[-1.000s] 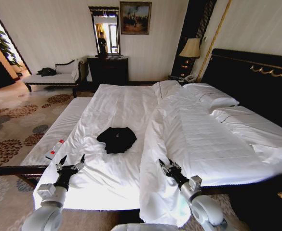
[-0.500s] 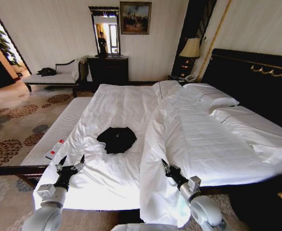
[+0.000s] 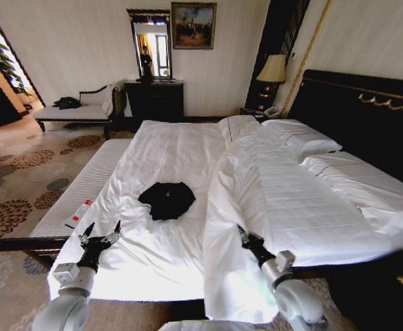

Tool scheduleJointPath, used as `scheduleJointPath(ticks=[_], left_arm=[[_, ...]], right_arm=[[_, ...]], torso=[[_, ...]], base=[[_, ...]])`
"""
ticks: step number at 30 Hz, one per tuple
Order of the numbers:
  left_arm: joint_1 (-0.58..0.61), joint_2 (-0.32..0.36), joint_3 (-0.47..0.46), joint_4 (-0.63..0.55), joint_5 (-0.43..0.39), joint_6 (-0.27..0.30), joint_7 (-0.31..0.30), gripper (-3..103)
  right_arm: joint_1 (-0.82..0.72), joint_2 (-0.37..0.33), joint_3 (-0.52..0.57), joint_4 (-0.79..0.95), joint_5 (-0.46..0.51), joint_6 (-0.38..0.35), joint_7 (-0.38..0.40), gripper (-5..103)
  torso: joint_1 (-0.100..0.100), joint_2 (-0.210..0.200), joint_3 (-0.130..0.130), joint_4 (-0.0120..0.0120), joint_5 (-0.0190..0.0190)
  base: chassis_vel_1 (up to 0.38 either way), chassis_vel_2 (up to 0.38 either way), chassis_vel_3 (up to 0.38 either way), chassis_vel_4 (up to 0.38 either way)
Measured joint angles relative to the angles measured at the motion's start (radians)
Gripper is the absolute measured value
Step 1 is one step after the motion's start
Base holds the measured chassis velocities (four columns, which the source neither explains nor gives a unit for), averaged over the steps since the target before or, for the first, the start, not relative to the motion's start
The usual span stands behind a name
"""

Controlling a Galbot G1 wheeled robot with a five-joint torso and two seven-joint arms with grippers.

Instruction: Fold the clothes on the bed.

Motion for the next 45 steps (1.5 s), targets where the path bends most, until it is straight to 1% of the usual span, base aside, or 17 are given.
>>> scheduleJointPath(ticks=[2,3,5,8,9,12,15,16,20,21,25,27,28,30,35,39,45], left_arm=[[-0.010,0.006,0.003,0.006,-0.004,-0.001,0.000,100],[-0.020,0.007,0.009,0.007,-0.005,0.002,-0.001,102],[-0.031,0.008,0.012,0.008,-0.005,0.007,-0.004,101],[-0.082,0.012,0.014,0.011,-0.030,0.030,-0.024,100],[-0.082,0.012,0.014,0.011,-0.030,0.030,-0.024,100],[-0.094,0.023,0.010,0.012,-0.044,0.035,-0.029,100],[-0.074,0.025,0.009,0.012,-0.043,0.031,-0.026,100],[-0.074,0.025,0.009,0.012,-0.043,0.031,-0.026,100],[-0.055,0.016,0.014,0.012,-0.032,0.025,-0.021,99],[-0.055,0.016,0.014,0.012,-0.032,0.025,-0.021,99],[-0.059,0.017,0.014,0.012,-0.032,0.024,-0.021,99],[-0.060,0.017,0.014,0.013,-0.032,0.024,-0.021,99],[-0.062,0.017,0.014,0.014,-0.032,0.024,-0.021,96],[-0.064,0.016,0.018,0.016,-0.033,0.024,-0.021,98],[-0.066,0.015,0.022,0.019,-0.032,0.024,-0.022,99],[-0.067,0.015,0.022,0.022,-0.032,0.024,-0.022,99],[-0.072,0.018,0.022,0.025,-0.032,0.026,-0.025,99]], right_arm=[[-0.019,0.016,0.056,0.009,-0.007,0.006,0.003,1],[-0.030,0.026,0.078,0.014,-0.014,0.010,0.003,1],[-0.037,0.034,0.091,0.019,-0.015,0.011,0.005,1],[-0.059,0.080,0.136,0.034,-0.031,0.012,0.010,1],[-0.059,0.080,0.136,0.034,-0.031,0.012,0.010,1],[-0.069,0.106,0.187,0.023,-0.074,0.030,0.012,1],[-0.075,0.121,0.268,0.015,-0.064,0.041,0.013,1],[-0.075,0.121,0.268,0.015,-0.064,0.041,0.013,1],[-0.075,0.135,0.384,-0.019,-0.070,0.065,0.013,1],[-0.075,0.135,0.384,-0.019,-0.070,0.065,0.013,1],[-0.074,0.151,0.494,-0.065,-0.064,0.077,0.014,1],[-0.074,0.154,0.517,-0.076,-0.062,0.079,0.015,1],[-0.074,0.156,0.546,-0.091,-0.061,0.083,0.015,1],[-0.073,0.159,0.603,-0.124,-0.062,0.089,0.023,1],[-0.074,0.161,0.665,-0.175,-0.063,0.099,0.032,1],[-0.075,0.161,0.688,-0.206,-0.065,0.106,0.036,1],[-0.054,0.141,0.733,-0.285,-0.081,0.113,0.051,1]], torso=[[0.000,0.000,0.000,0.0000,0.0000],[0.000,0.000,0.000,-0.0001,0.0001],[0.000,0.000,0.000,0.0000,-0.0001],[0.000,0.000,0.000,-0.0003,-0.0001],[0.000,0.000,0.000,-0.0003,-0.0001],[0.000,0.000,0.000,-0.0001,0.0000],[0.000,0.000,0.000,-0.0001,0.0001],[0.000,0.000,0.000,-0.0001,0.0001],[0.000,0.000,0.000,0.0001,0.0000],[0.000,0.000,0.000,0.0001,0.0000],[0.000,0.000,0.000,-0.0001,0.0002],[0.000,0.000,0.000,-0.0002,0.0002],[0.000,0.000,0.000,-0.0001,0.0003],[0.000,0.000,0.000,-0.0002,0.0001],[0.000,0.000,0.000,-0.0001,0.0001],[0.000,0.000,0.000,0.0001,0.0002],[0.000,0.000,0.000,0.0006,0.0004]], base=[[0.000,0.000,0.000,0.000],[0.000,0.000,0.000,0.000],[0.000,0.000,0.000,0.000],[0.000,0.000,0.000,0.000],[0.000,0.000,0.000,0.000],[0.000,0.000,0.000,0.000],[0.000,0.000,0.000,0.000],[0.000,0.000,0.000,0.000],[0.000,0.000,0.000,0.000],[0.000,0.000,0.000,0.000],[0.000,0.000,0.000,0.000],[0.000,0.000,0.000,0.000],[0.000,0.000,0.000,0.000],[0.000,0.000,0.000,0.000],[0.000,0.000,0.000,0.000],[0.000,0.000,0.000,0.000],[0.000,0.000,0.000,0.000]])
